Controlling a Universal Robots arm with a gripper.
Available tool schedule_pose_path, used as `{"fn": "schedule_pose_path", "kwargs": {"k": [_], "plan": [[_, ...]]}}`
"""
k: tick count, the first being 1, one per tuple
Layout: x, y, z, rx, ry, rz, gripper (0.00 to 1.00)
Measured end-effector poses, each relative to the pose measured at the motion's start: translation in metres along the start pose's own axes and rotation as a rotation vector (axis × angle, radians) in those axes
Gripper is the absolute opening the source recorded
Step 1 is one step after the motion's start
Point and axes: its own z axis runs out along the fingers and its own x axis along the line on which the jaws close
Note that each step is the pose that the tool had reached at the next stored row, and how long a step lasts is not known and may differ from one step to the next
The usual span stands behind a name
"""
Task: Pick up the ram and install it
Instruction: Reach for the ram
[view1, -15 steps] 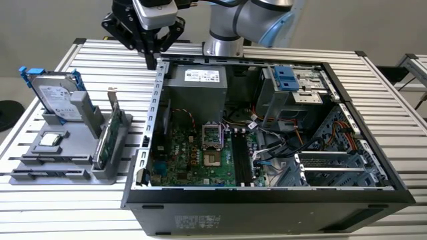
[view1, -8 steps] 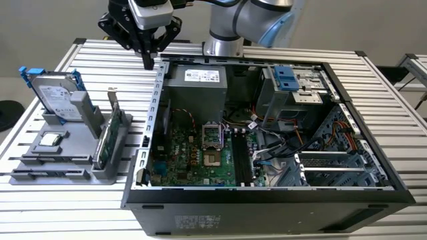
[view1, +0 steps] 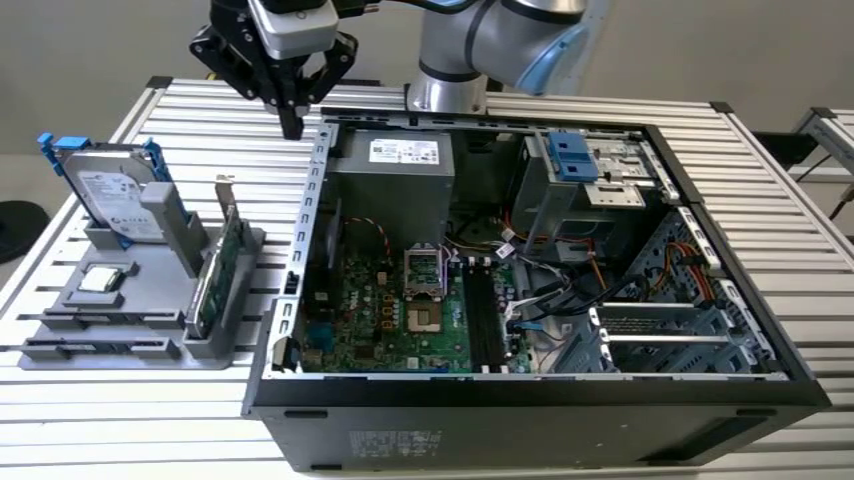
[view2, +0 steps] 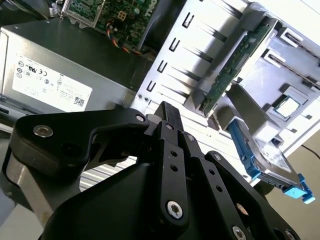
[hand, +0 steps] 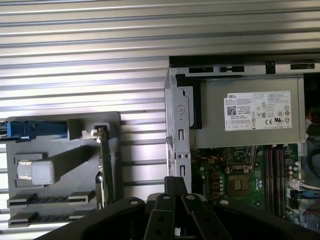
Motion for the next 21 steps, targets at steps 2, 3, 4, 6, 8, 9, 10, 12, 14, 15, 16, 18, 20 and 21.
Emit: {"fn": "schedule_pose_path", "kwargs": {"k": [2,3,4,6,8,9,10,12,14,15,16,18,20,21], "plan": [[0.0009,-0.0001,0.0,0.0,-0.0001,0.0,0.0],[0.0014,-0.0002,0.0,0.0,0.0,0.0,0.0],[0.0019,-0.0002,0.0,0.0,0.0,0.0,0.0],[0.0029,-0.0004,-0.0001,0.0001,0.0,0.0,0.0],[0.0039,-0.0006,-0.0001,0.0,0.0,0.0,0.0],[0.0044,-0.0007,-0.0001,0.0,-0.0001,0.0,0.0],[0.0049,-0.0007,-0.0001,0.0,0.0,0.0,0.0],[0.0062,-0.0009,-0.0001,0.0,-0.0001,0.0,0.0],[0.0075,-0.001,-0.0002,0.0,0.0,0.0,0.0],[0.0084,-0.0011,-0.0002,0.0,0.0,0.0,0.0],[0.0092,-0.0012,-0.0002,0.0,0.0,0.0,0.0],[0.0113,-0.0015,-0.0003,0.0,0.0,0.0,0.0],[0.0143,-0.0018,-0.0004,0.0,0.0,0.0,0.0],[0.0158,-0.0019,-0.0004,0.0,0.0,0.0,0.0]]}}
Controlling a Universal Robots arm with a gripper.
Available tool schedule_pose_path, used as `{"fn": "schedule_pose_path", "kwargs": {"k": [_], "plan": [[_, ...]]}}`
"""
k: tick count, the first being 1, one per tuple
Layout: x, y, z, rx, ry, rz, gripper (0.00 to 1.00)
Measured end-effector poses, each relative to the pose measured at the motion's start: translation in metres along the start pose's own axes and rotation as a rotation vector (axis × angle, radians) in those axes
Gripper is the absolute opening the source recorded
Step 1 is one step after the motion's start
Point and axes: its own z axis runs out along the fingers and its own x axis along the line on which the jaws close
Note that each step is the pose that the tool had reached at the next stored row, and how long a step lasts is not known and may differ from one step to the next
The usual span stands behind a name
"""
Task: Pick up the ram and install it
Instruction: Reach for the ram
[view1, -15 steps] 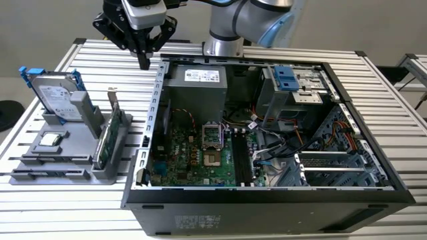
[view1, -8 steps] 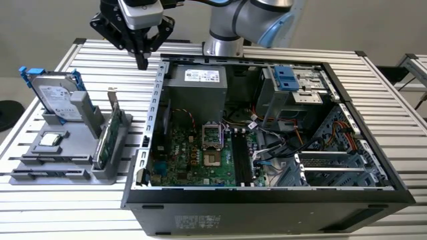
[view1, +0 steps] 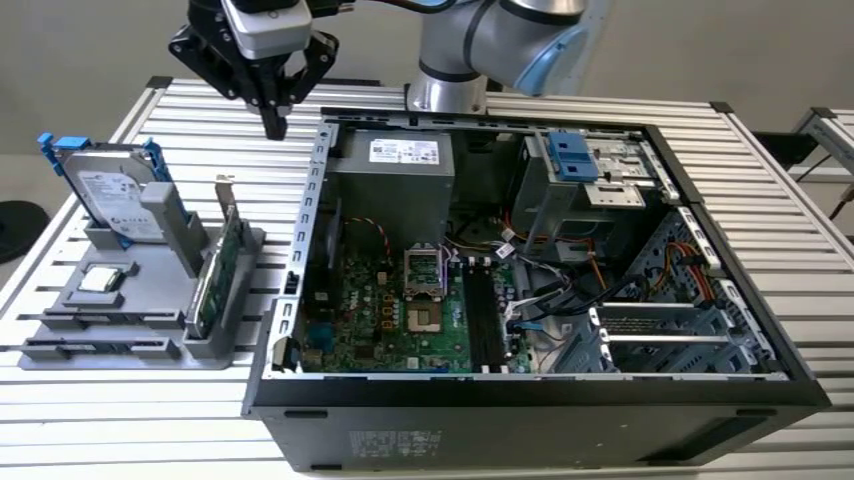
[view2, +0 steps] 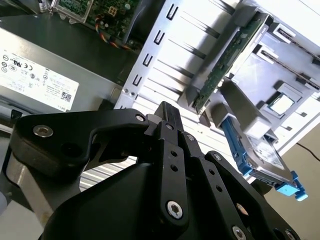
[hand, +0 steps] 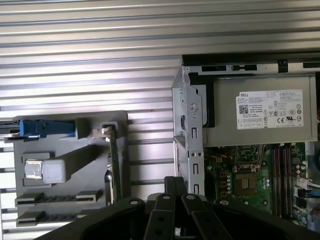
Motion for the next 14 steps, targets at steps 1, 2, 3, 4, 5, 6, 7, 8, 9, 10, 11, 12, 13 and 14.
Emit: {"fn": "schedule_pose_path", "kwargs": {"k": [1,2,3,4,5,6,7,8,9,10,11,12,13,14], "plan": [[0.0015,-0.0002,0.0,0.0,0.0,0.0,0.0],[0.0026,-0.0004,-0.0001,0.0,0.0,0.0,0.0],[0.0037,-0.0006,-0.0001,0.0,0.0,0.0,0.0],[0.0048,-0.0007,-0.0001,0.0,0.0,0.0,0.0],[0.006,-0.0009,-0.0002,0.0,0.0,0.0,0.0],[0.0071,-0.001,-0.0002,0.0,0.0,-0.001,0.0],[0.0082,-0.0011,-0.0002,-0.0001,0.0,-0.001,0.0],[0.0093,-0.0012,-0.0002,0.0,0.0001,-0.001,0.0],[0.0105,-0.0014,-0.0003,0.0,0.0001,-0.001,0.0],[0.0116,-0.0016,-0.0003,0.0,0.0001,-0.001,0.0],[0.0128,-0.0018,-0.0003,0.0,0.0001,-0.001,0.0],[0.0138,-0.0019,-0.0004,0.0,0.0001,-0.001,0.0],[0.0148,-0.0021,-0.0004,0.0,0.0001,-0.001,0.0],[0.0158,-0.0023,-0.0005,0.0001,0.0001,-0.001,0.0]]}}
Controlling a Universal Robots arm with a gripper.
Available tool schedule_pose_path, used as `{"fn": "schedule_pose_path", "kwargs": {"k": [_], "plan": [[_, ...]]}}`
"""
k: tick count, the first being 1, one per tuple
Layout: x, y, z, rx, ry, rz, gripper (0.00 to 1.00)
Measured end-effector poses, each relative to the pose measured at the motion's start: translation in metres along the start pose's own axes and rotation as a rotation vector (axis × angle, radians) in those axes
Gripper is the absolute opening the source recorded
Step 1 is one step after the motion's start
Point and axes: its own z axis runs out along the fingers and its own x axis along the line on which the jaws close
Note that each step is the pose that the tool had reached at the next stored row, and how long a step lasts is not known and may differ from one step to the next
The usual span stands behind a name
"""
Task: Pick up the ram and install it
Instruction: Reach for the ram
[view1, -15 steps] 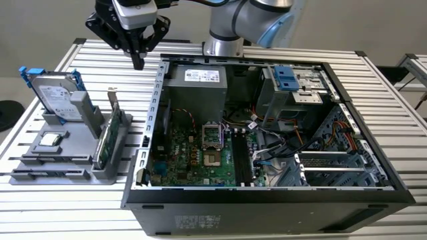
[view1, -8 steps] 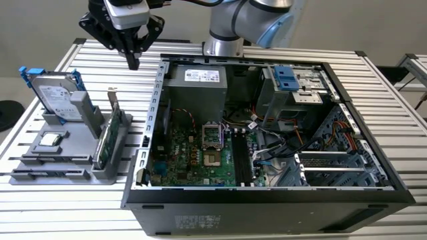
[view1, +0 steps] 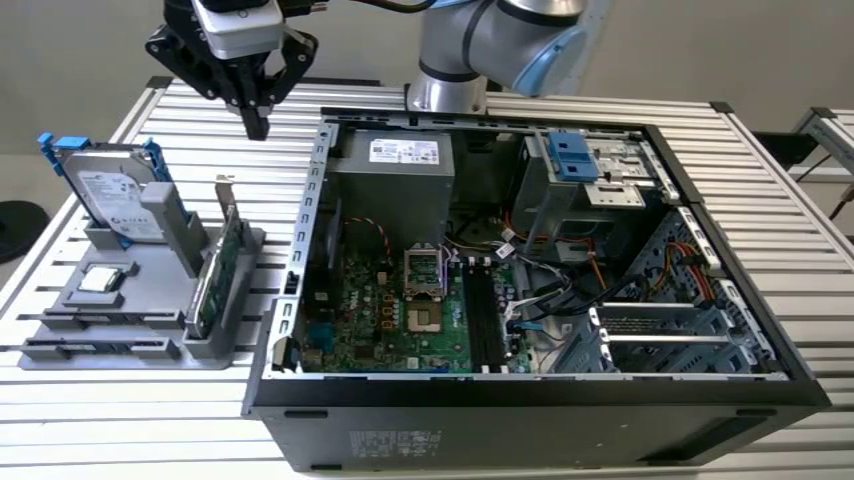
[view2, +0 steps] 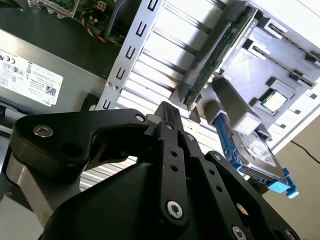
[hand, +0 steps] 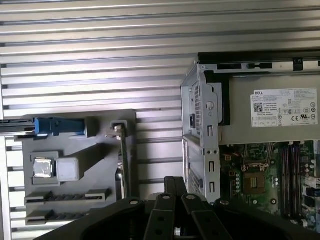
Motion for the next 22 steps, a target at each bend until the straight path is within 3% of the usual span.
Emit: {"fn": "schedule_pose_path", "kwargs": {"k": [22], "plan": [[0.0241,-0.0036,-0.0006,-0.0001,0.0,-0.002,0.0]]}}
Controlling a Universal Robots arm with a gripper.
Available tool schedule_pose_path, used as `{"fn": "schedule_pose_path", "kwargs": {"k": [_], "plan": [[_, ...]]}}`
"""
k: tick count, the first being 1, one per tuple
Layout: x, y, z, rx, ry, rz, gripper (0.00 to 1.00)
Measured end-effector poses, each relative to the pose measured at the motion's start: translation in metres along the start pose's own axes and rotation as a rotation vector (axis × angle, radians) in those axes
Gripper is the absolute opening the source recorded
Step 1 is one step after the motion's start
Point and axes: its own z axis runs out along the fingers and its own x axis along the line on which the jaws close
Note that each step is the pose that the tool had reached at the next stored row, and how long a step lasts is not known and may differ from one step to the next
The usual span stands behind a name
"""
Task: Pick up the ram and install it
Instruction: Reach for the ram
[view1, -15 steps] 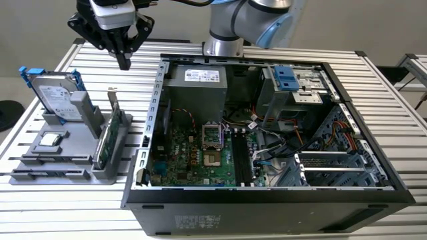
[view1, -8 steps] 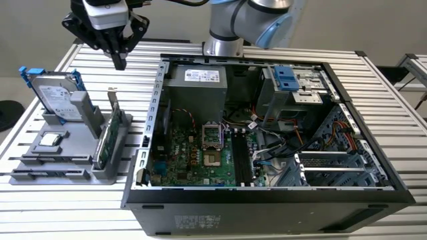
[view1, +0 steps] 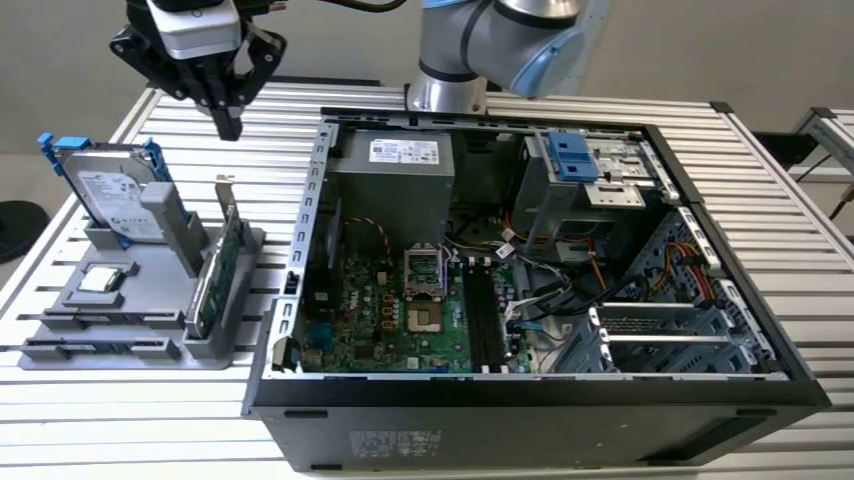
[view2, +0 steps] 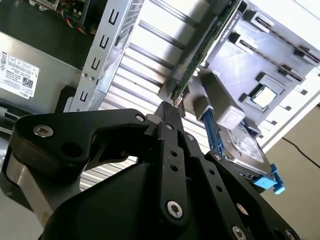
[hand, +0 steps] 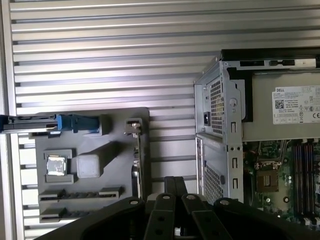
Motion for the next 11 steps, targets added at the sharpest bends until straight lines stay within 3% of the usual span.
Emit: {"fn": "schedule_pose_path", "kwargs": {"k": [11], "plan": [[0.014,-0.0016,-0.0003,0.0,0.0,-0.001,0.0]]}}
